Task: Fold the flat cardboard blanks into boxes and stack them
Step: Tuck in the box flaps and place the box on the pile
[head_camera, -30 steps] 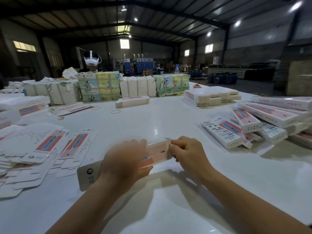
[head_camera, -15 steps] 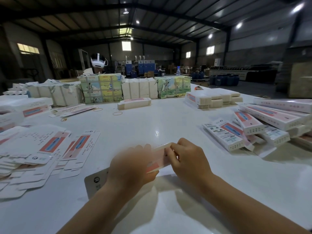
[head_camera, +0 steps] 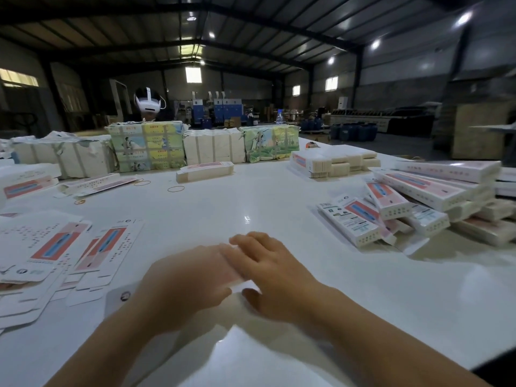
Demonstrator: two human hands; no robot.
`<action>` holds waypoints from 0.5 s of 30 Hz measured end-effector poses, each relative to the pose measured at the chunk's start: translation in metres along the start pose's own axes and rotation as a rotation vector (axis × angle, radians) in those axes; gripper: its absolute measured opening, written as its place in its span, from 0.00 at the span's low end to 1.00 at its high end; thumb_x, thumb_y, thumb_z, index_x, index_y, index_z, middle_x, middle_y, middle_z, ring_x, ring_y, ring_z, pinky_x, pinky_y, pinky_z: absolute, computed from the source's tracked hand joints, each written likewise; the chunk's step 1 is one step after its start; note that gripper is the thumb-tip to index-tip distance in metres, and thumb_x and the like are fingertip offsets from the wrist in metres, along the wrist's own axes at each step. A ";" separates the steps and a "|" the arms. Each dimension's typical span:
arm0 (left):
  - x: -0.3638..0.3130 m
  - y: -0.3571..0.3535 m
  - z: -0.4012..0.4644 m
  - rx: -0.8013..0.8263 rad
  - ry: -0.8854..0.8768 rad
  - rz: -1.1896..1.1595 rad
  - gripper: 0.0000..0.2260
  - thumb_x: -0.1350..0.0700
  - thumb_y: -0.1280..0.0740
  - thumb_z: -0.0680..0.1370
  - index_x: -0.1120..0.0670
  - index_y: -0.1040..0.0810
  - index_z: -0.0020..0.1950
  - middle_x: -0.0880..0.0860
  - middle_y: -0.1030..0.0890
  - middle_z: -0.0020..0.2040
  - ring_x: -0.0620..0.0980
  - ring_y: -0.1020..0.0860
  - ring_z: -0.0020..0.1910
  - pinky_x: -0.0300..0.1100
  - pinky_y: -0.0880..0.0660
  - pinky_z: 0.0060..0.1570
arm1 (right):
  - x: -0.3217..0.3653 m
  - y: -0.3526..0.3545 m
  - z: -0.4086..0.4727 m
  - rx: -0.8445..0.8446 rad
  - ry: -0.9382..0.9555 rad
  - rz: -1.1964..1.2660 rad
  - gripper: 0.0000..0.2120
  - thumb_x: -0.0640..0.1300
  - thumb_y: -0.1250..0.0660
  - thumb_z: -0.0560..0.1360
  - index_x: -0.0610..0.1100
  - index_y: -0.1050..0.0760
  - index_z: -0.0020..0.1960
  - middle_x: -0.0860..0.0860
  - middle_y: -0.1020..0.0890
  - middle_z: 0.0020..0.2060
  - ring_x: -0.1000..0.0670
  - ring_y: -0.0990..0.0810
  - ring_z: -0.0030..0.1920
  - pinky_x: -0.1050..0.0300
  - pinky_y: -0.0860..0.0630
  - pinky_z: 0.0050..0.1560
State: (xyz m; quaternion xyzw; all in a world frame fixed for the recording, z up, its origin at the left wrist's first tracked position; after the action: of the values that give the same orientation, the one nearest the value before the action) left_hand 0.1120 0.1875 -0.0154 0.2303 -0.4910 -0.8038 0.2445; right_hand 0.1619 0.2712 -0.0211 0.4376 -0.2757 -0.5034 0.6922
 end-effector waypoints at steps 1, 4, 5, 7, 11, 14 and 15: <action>0.001 -0.004 0.000 0.032 0.004 0.004 0.24 0.36 0.33 0.71 0.41 0.32 0.64 0.38 0.26 0.49 0.41 0.27 0.42 0.25 0.36 0.37 | 0.000 -0.001 0.000 -0.001 0.011 -0.005 0.34 0.43 0.32 0.71 0.44 0.39 0.74 0.45 0.30 0.68 0.42 0.34 0.66 0.44 0.31 0.62; -0.002 0.001 0.002 -0.048 -0.051 0.055 0.30 0.33 0.38 0.71 0.50 0.28 0.66 0.48 0.20 0.55 0.44 0.25 0.48 0.33 0.31 0.52 | -0.008 0.000 0.000 -0.015 -0.043 -0.012 0.32 0.44 0.32 0.72 0.45 0.38 0.73 0.42 0.27 0.62 0.40 0.31 0.60 0.44 0.29 0.53; -0.003 0.007 0.002 -0.126 -0.065 0.078 0.33 0.32 0.42 0.71 0.55 0.26 0.65 0.54 0.20 0.57 0.52 0.23 0.51 0.45 0.28 0.55 | -0.017 0.004 -0.001 -0.030 -0.102 0.000 0.31 0.46 0.33 0.73 0.46 0.39 0.74 0.41 0.26 0.61 0.39 0.31 0.59 0.45 0.29 0.53; 0.008 0.015 0.004 -0.222 0.009 0.093 0.37 0.31 0.47 0.72 0.60 0.27 0.66 0.60 0.23 0.61 0.62 0.25 0.57 0.61 0.29 0.56 | -0.048 0.023 -0.003 -0.102 -0.259 0.042 0.29 0.49 0.35 0.75 0.48 0.39 0.74 0.42 0.25 0.60 0.40 0.31 0.57 0.46 0.29 0.54; 0.041 0.000 0.006 -0.167 0.180 0.079 0.36 0.35 0.45 0.69 0.60 0.26 0.64 0.62 0.23 0.60 0.66 0.27 0.58 0.65 0.31 0.57 | -0.130 0.103 -0.015 -0.372 -0.510 0.019 0.21 0.51 0.39 0.77 0.49 0.32 0.70 0.45 0.23 0.53 0.46 0.29 0.51 0.51 0.28 0.49; 0.058 -0.034 0.005 -0.014 0.261 0.006 0.33 0.33 0.43 0.64 0.54 0.20 0.56 0.56 0.19 0.53 0.62 0.24 0.54 0.61 0.27 0.53 | -0.198 0.164 -0.040 -0.495 -0.666 -0.151 0.18 0.49 0.40 0.77 0.47 0.29 0.66 0.45 0.25 0.51 0.47 0.30 0.48 0.56 0.35 0.44; 0.062 -0.046 0.006 0.046 0.267 0.002 0.32 0.32 0.44 0.64 0.52 0.19 0.54 0.54 0.19 0.52 0.60 0.23 0.54 0.59 0.27 0.53 | -0.222 0.176 -0.053 -0.492 -0.737 -0.221 0.17 0.48 0.40 0.78 0.47 0.29 0.66 0.45 0.26 0.52 0.48 0.31 0.47 0.55 0.36 0.45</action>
State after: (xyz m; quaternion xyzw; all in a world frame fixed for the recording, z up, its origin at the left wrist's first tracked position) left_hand 0.0523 0.1716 -0.0624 0.3402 -0.4727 -0.7544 0.3029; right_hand 0.2100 0.5161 0.1228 0.0785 -0.3274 -0.7469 0.5733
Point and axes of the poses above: each hand's wrist, its own z-axis towards the middle knuckle, its own y-axis out of the back of the hand, x = y × z, the point moved 10 cm from there along z, towards the middle knuckle
